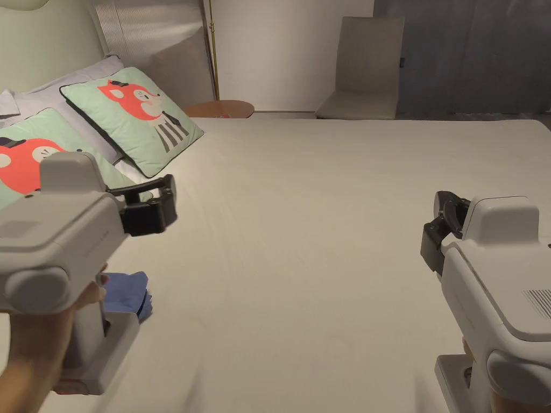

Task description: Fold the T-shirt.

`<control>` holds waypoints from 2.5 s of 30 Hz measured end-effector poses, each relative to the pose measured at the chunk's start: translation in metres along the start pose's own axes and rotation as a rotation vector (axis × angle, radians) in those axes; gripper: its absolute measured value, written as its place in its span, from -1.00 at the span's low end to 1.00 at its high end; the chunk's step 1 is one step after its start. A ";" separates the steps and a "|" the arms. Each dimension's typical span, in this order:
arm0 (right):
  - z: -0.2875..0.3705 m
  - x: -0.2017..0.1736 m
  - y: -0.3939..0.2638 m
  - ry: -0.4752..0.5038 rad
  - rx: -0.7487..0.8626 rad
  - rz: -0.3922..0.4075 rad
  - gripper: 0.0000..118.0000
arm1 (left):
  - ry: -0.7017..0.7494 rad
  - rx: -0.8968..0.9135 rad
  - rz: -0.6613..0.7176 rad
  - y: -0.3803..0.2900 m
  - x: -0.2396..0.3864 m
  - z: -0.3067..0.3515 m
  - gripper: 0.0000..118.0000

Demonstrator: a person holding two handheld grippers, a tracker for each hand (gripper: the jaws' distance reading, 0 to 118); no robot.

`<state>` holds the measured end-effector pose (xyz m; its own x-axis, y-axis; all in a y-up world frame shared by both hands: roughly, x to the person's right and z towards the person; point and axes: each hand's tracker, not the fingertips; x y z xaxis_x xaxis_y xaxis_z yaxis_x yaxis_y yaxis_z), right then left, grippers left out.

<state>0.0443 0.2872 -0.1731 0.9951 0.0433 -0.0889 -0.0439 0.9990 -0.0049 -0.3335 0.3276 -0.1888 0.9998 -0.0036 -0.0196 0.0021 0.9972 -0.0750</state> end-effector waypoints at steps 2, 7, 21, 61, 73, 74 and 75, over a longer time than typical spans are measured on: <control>0.008 0.007 0.006 -0.024 0.022 0.005 -0.99 | -0.015 0.033 0.003 -0.005 0.025 0.007 0.81; 0.026 0.023 0.009 -0.086 0.059 0.020 -0.99 | -0.028 0.153 -0.043 -0.024 0.084 0.018 0.81; 0.051 0.037 0.012 -0.161 0.092 0.038 -0.99 | -0.108 0.158 -0.026 -0.045 0.147 0.022 -1.00; 0.043 0.041 0.012 -0.172 0.081 0.055 -0.99 | -0.122 0.132 -0.024 -0.054 0.146 0.008 -1.00; 0.041 0.040 0.013 -0.168 0.081 0.061 -0.99 | -0.124 0.130 -0.028 -0.055 0.147 0.004 -1.00; 0.041 0.040 0.012 -0.169 0.082 0.062 -0.99 | -0.125 0.129 -0.031 -0.055 0.147 0.004 -1.00; 0.040 0.039 0.012 -0.168 0.080 0.064 -0.99 | -0.124 0.128 -0.032 -0.055 0.147 0.003 -1.00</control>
<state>0.0866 0.3016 -0.1365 0.9917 0.1005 0.0807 -0.1066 0.9915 0.0752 -0.1864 0.2722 -0.1841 0.9939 -0.0340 0.1046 0.0285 0.9981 0.0539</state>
